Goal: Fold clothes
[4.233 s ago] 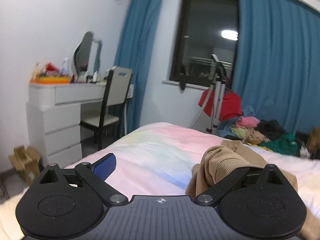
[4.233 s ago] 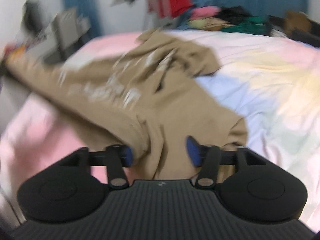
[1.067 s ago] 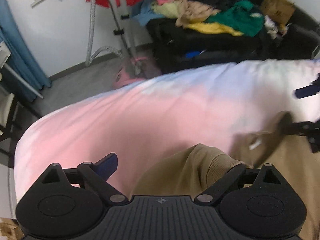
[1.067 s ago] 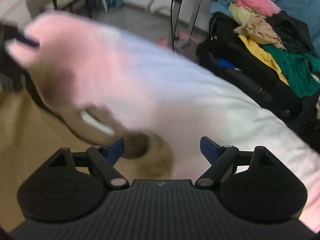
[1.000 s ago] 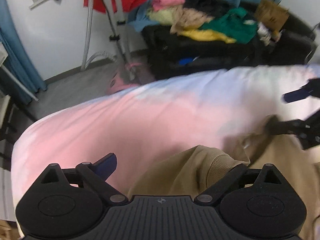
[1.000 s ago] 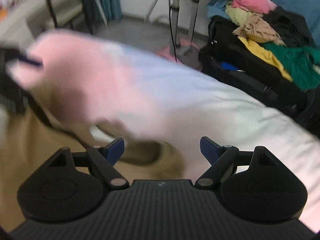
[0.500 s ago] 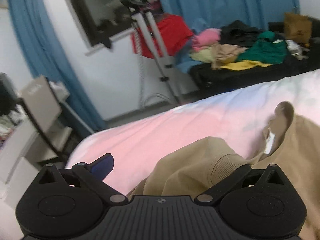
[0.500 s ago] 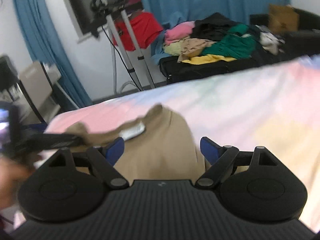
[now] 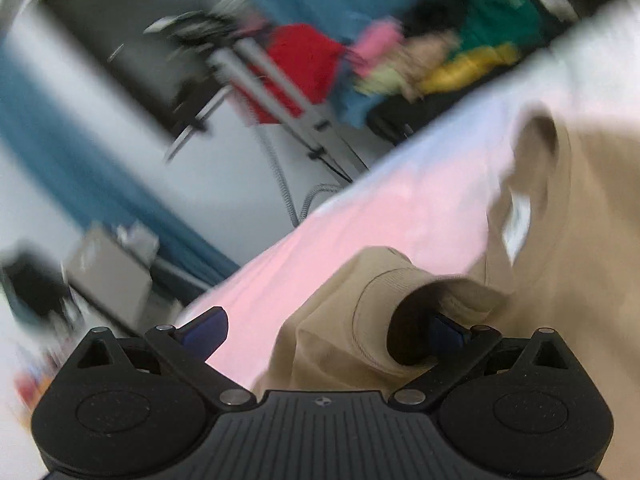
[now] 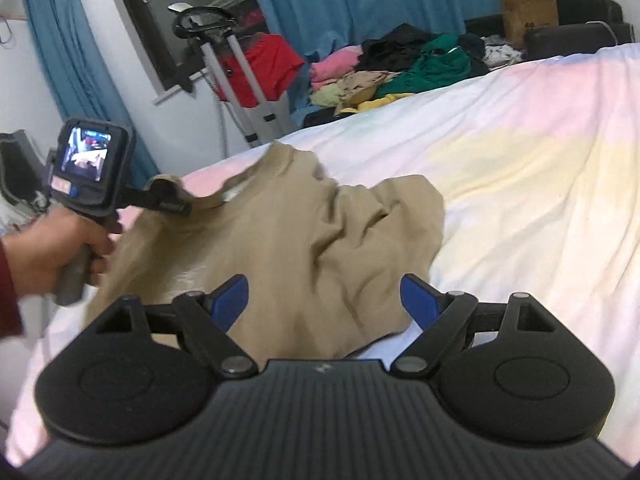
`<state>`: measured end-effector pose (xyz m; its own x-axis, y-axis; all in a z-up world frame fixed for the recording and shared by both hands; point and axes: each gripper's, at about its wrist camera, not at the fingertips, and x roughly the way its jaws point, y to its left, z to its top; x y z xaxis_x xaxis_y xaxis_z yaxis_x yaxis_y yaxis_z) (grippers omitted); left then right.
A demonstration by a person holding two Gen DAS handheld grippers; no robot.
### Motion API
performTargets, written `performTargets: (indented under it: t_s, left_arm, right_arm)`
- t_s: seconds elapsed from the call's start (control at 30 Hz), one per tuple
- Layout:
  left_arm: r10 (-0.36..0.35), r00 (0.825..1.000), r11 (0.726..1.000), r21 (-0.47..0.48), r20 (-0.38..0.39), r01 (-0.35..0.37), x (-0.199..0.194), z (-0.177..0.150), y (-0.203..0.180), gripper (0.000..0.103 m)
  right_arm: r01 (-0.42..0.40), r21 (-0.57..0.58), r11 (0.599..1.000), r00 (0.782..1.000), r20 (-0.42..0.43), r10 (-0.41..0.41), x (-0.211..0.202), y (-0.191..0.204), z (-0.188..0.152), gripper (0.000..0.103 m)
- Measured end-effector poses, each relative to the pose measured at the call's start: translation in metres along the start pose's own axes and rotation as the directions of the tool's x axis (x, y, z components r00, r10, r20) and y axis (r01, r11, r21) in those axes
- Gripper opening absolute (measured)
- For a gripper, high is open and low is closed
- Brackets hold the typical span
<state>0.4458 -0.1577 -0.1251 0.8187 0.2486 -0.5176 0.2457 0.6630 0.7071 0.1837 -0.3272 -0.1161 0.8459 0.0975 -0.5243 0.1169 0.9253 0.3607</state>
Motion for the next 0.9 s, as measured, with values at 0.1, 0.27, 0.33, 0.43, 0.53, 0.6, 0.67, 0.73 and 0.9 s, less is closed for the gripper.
performTargets:
  t_s: [0.1,0.27,0.33,0.43,0.53,0.6,0.67,0.73,0.9]
  left_arm:
    - [-0.106,0.994,0.993,-0.046,0.031,0.107,-0.005,0.002,0.005,0.101]
    - [-0.335,0.919,0.880,-0.281,0.206,0.383,-0.045,-0.019,0.040,0.101]
    - [-0.375,0.885,0.833,-0.319,0.274,0.452,-0.066,-0.036,0.050,0.101]
    - [-0.407,0.841,0.745,-0.402,0.357,0.532,-0.092,-0.068,0.065,0.102]
    - [-0.413,0.826,0.611,-0.556,0.383,0.563,-0.091,-0.115,0.088,0.101]
    - [-0.408,0.827,0.477,-0.682,0.386,0.554,-0.071,-0.154,0.112,0.099]
    - [-0.389,0.847,0.328,-0.804,0.363,0.495,-0.049,-0.195,0.130,0.095]
    - [-0.373,0.868,0.168,-0.897,0.327,0.409,-0.022,-0.231,0.147,0.085]
    - [-0.318,0.883,-0.082,-0.938,0.345,0.337,0.016,-0.266,0.165,0.068]
  right_arm:
    - [-0.049,-0.011,0.999,0.999,0.007,0.049,0.009,-0.003,-0.002,0.084]
    - [-0.060,0.020,0.998,0.998,-0.002,0.060,0.024,-0.008,-0.005,0.084]
    - [-0.063,0.035,0.997,0.998,0.003,0.063,0.023,-0.009,-0.006,0.084]
    - [-0.065,0.026,0.998,0.998,0.014,0.064,0.018,-0.005,-0.006,0.084]
    - [-0.070,0.020,0.997,0.997,0.021,0.070,0.010,0.000,-0.005,0.084]
    - [-0.073,0.019,0.997,0.997,0.029,0.073,0.001,0.003,-0.004,0.084]
    - [-0.074,0.016,0.997,0.997,0.039,0.073,-0.007,0.007,-0.004,0.084]
    - [-0.069,0.013,0.998,0.997,0.047,0.068,-0.013,0.009,-0.004,0.084]
    - [-0.048,0.013,0.999,0.998,0.048,0.048,-0.014,0.011,-0.004,0.084]
